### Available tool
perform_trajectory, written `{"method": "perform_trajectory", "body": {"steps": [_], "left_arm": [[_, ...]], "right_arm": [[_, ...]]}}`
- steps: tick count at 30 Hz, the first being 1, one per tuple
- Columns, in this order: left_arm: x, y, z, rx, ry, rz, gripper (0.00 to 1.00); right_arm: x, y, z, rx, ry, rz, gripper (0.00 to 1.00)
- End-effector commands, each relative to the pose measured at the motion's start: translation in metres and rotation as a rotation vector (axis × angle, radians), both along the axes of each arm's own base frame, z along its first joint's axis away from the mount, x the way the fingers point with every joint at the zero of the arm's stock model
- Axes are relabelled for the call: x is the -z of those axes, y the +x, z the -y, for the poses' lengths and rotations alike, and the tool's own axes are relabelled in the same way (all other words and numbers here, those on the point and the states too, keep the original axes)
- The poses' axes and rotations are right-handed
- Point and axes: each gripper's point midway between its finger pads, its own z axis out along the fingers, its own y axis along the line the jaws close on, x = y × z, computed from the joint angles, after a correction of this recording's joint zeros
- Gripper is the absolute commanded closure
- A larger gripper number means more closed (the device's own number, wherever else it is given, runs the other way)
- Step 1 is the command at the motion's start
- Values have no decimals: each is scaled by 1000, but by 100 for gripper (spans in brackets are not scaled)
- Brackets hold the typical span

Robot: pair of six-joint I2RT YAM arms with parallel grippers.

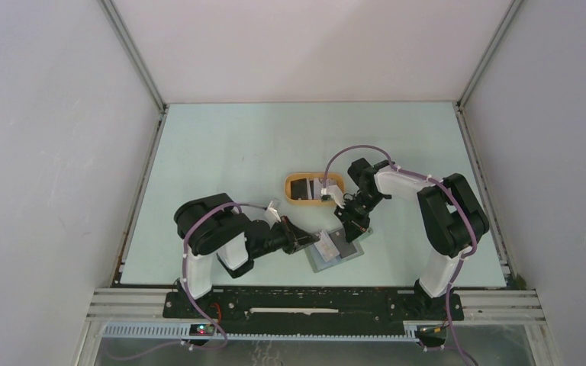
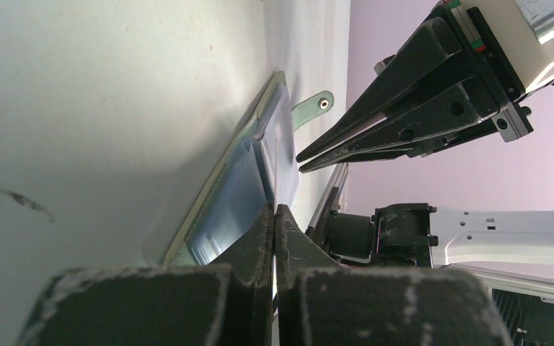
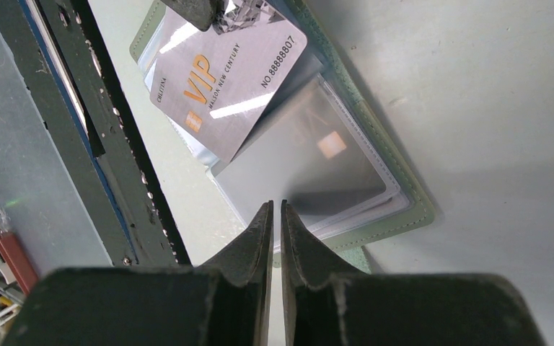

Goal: Put the credit cards into the card holder
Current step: Insert the credit card into the card holder.

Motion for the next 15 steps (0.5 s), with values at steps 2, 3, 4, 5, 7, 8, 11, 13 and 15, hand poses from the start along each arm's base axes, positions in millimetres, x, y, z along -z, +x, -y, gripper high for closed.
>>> {"method": "perform_trajectory", "body": {"steps": [2,3,4,5,7,8,11,13,15], "left_arm": [[-3,6,2,-14,-19,0,100],[-3,6,2,-16,-17,-4,100],[-2,5,2,-17,-15,-8,100],[-1,6,2,-18,-15,-9,100],[-1,5,2,-18,-13,-12,100],[0,5,2,-19,-10,-14,100],[2,5,1,-25,-7,-17,100],[2,5,1,-26,-5,-16,100],[2,5,2,-29,-7,-15,100]], "right_arm": [[-6,10,-7,5,11,29,86],[-5,10,-7,5,9,29,86],[-5,10,-7,6,9,29,86],[-5,10,-7,6,9,29,86],[-5,11,-7,6,9,31,86],[-5,11,-7,7,9,32,86],[-5,10,-7,6,7,29,86],[-5,11,-7,8,7,31,86],[-5,11,-6,10,7,31,86]]}}
